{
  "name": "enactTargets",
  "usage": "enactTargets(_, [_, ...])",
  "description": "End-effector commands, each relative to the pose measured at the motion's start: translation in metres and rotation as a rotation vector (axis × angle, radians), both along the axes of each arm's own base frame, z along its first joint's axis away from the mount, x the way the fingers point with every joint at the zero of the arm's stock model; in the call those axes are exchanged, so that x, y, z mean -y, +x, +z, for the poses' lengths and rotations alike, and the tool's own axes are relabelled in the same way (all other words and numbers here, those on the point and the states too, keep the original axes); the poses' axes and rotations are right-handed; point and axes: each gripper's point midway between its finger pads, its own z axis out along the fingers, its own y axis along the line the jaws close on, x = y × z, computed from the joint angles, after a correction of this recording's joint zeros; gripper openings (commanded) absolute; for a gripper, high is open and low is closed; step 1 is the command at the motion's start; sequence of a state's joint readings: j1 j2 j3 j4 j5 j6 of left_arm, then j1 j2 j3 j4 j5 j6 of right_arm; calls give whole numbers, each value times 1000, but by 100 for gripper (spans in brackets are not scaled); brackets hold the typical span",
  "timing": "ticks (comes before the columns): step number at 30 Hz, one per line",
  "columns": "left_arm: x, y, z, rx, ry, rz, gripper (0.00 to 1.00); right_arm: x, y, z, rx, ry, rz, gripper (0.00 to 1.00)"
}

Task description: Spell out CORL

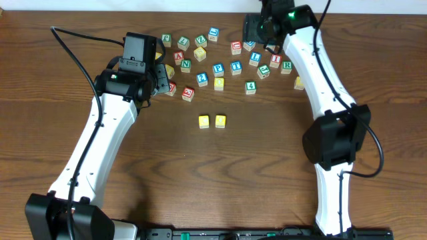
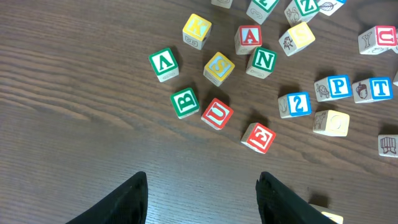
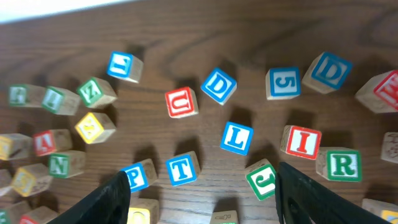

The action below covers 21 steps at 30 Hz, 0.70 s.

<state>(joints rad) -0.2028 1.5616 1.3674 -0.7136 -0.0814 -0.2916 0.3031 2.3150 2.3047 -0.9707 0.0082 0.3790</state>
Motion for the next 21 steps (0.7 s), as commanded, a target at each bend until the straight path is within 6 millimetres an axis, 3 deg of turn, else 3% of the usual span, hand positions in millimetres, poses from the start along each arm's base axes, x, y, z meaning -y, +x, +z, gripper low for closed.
enactTargets(1, [-3,2,2,5,2,18,56,-4,0,-15,-28,-3,-1,70])
enactTargets(10, [-3,2,2,5,2,18,56,-5,-3,-31,-64,-15,3,70])
enactTargets(15, [-3,2,2,5,2,18,56,-13,-26,-44,-148,-67,78,70])
enactTargets(17, [-3,2,2,5,2,18,56,-9,-38,-50,-197,-101,91,70])
enactTargets(21, [-3,2,2,6,2,18,56,10,-36,-51,-206,-133,53,71])
